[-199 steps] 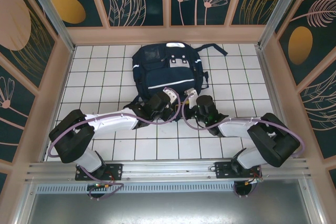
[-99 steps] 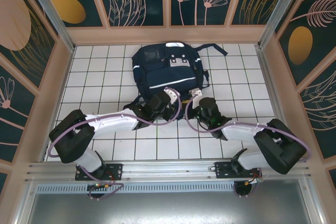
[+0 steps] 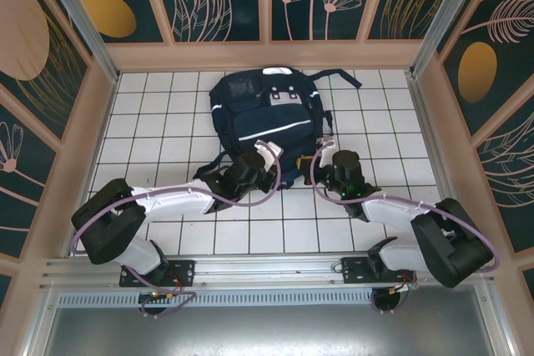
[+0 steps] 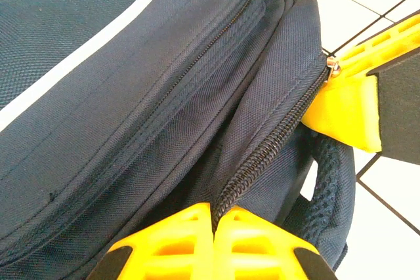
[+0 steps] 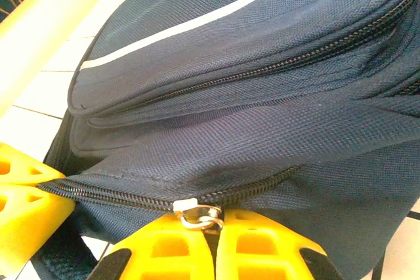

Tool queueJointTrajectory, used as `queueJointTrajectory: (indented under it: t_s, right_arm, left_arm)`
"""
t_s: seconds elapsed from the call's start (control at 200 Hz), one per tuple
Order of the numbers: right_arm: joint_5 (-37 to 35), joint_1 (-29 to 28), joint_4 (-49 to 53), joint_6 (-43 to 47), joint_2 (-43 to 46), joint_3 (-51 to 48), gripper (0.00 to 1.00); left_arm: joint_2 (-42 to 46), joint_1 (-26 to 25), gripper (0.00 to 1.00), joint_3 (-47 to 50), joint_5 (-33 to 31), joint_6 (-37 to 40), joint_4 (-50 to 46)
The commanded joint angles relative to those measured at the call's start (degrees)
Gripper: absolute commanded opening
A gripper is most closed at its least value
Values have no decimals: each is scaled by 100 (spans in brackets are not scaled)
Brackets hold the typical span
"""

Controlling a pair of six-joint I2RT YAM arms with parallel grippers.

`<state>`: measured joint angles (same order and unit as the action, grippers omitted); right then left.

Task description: Pack books, pencil case, and school supplies into a backpack

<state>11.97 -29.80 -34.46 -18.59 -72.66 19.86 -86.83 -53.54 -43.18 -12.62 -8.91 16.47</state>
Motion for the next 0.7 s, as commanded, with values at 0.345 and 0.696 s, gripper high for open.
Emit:
queueJointTrajectory:
  t_s: [0.345,0.696]
  right_arm:
    - [-1196,-220,1517,600,-302,1153,0]
    - [-1311,-640,2307,730,-1030,2312,21]
  left_arm:
    - [152,340,0,77,-574,50,-643]
    - [29,283,0,113,-436,109,-539]
